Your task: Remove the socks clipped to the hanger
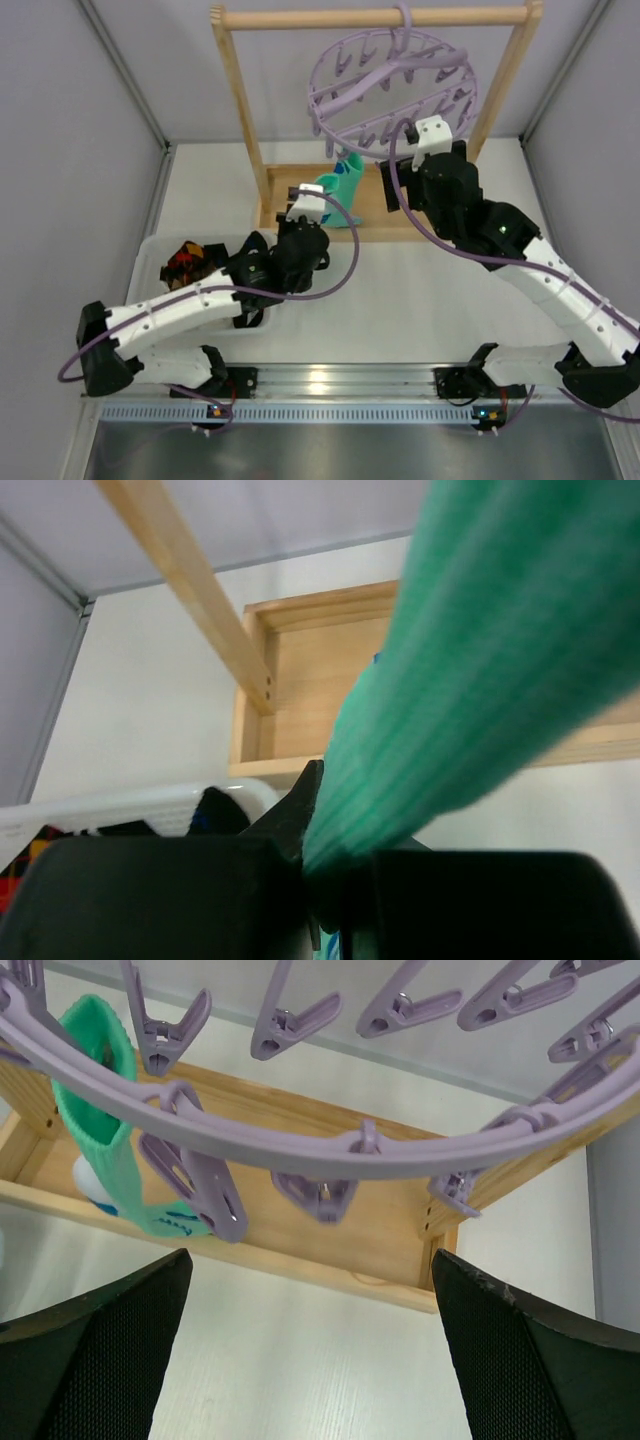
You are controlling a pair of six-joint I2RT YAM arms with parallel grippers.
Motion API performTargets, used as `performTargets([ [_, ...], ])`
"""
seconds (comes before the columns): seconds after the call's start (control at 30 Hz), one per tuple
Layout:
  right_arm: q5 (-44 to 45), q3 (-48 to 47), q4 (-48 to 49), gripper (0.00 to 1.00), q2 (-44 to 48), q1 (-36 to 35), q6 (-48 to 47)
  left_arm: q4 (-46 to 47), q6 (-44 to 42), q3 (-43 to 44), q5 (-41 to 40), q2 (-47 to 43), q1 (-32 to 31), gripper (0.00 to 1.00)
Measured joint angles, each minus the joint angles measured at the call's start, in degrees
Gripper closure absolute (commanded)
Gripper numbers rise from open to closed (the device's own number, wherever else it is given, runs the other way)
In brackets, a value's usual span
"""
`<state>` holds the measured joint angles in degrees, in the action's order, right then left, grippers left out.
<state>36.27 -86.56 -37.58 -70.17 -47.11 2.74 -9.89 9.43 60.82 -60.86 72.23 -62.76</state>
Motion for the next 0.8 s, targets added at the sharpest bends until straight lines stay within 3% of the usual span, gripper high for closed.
performTargets([
  [0.13,-1.1,2.8,0.0,0.01,4.3,0.0,1.4,-9.9,3.1,0.0,0.7,-7.9,4.4,1.00],
  [0.33,-1.7,7.4,0.1,0.01,10.9,0.0,3.1,-23.1,8.3,2.3,1.7,-15.5,19.5,1.00],
  [0.5,-2.1,7.6,0.1,0.00,12.1,0.0,3.9,-27.9,13.7,2.0,4.4,-19.1,30.9,1.00],
  [0.7,-3.8,9.9,0.5,0.01,12.9,0.0,4.5,-27.8,24.0,-8.4,12.8,-18.9,46.3,1.00],
  [0.8,-4.8,11.2,1.1,0.01,13.1,0.0,4.8,-26.3,30.0,-17.4,17.2,-16.7,50.2,1.00],
])
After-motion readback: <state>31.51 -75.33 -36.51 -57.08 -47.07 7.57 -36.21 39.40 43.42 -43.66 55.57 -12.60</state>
